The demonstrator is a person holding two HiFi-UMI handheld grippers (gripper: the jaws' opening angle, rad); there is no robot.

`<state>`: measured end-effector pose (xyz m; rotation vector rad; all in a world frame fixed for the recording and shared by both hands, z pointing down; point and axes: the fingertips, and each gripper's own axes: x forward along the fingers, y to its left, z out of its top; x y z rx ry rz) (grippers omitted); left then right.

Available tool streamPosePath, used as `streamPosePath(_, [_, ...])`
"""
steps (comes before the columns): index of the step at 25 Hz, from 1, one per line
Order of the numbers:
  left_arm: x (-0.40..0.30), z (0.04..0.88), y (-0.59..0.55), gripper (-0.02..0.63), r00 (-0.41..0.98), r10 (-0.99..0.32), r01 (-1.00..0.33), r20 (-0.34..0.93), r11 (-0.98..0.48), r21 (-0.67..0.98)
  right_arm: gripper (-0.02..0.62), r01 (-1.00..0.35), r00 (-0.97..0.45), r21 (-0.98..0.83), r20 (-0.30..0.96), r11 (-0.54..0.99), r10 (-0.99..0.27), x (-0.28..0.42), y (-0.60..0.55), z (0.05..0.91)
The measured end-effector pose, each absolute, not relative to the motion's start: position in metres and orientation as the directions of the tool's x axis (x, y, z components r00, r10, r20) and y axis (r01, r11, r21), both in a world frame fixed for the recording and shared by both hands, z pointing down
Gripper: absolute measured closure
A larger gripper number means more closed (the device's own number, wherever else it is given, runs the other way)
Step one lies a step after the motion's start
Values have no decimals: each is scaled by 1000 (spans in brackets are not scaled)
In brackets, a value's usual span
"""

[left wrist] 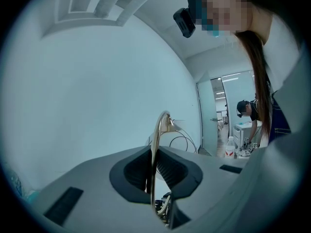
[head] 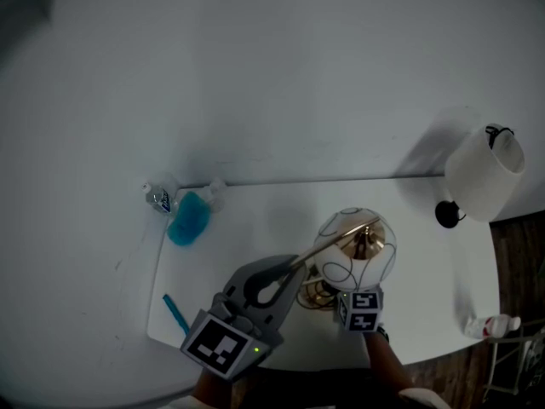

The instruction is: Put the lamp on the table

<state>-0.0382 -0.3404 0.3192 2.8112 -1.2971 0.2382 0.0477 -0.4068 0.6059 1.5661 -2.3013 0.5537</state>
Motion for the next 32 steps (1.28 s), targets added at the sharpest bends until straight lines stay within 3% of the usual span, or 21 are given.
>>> streamPosePath(32, [-60, 321, -317, 538, 590, -792, -800, 158, -600, -14, 509, -943, -326, -107, 467, 314, -822, 63, -383, 603])
